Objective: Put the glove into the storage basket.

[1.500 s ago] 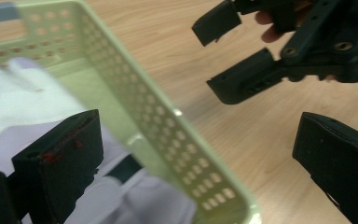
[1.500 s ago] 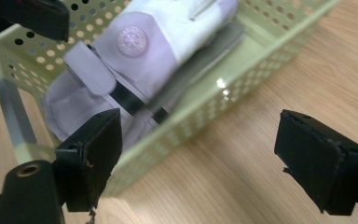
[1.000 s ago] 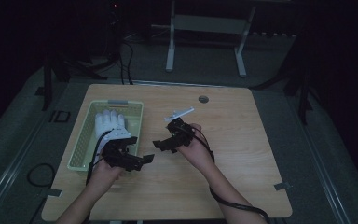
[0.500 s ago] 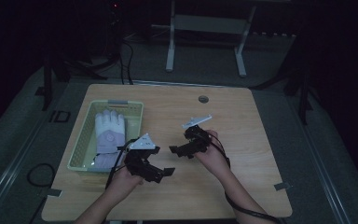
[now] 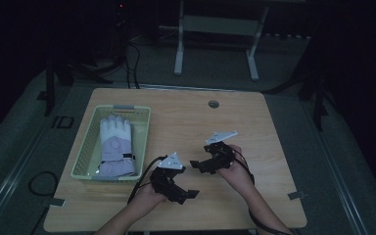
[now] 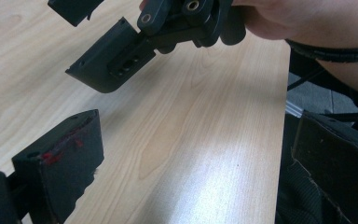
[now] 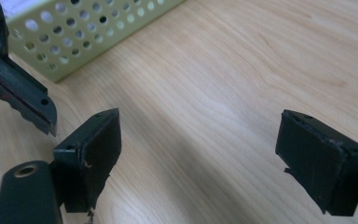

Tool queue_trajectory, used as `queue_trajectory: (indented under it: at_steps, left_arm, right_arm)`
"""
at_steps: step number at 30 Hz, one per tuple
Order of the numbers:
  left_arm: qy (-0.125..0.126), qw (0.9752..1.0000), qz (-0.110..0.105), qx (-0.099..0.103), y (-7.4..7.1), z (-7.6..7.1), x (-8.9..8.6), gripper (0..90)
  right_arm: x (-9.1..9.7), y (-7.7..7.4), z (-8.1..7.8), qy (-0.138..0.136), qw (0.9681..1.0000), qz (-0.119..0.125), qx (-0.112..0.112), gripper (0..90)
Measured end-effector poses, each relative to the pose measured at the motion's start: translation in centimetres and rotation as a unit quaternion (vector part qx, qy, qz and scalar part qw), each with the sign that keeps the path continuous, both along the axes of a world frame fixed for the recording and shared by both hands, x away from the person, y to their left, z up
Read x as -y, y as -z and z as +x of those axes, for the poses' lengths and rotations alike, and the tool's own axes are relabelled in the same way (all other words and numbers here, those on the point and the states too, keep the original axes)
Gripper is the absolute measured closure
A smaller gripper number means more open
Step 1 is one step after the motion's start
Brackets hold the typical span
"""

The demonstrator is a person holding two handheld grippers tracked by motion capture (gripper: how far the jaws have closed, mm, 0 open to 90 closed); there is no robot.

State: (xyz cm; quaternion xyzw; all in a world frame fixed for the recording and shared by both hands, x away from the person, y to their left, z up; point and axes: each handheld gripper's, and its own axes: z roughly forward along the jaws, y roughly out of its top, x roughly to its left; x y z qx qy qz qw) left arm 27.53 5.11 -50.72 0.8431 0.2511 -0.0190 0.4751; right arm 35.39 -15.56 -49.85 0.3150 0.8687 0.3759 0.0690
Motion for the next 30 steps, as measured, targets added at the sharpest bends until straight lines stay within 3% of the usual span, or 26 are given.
queue_trajectory:
  at_steps: [6,13,15,22,30]
  left_arm:
    - [0.009,0.9997,0.008,0.023,1.1,-0.2,1.0,2.1]
    - [0.015,0.9997,0.004,0.02,2.4,-0.2,2.1,2.1]
    - [0.018,0.9994,0.01,0.029,2.7,-0.3,2.5,2.1]
    - [0.018,0.9989,0.015,0.041,3.4,-0.4,3.1,2.1]
    - [0.02,0.9984,0.017,0.051,4.4,-0.4,3.2,2.1]
  right_arm:
    - [1.3,1.2,-0.4,0.006,1.0,0.003,-0.004,14.2]
    - [2.8,2.8,-0.7,0.018,0.9997,0.009,-0.012,14.2]
    - [3.2,3.3,-0.8,0.021,0.9996,0.007,-0.017,14.2]
    - [4.4,4.5,-1.1,0.009,0.9999,0.014,0.0,14.4]
    - [5.7,5.5,-1.5,0.017,0.9998,0.011,0.003,14.3]
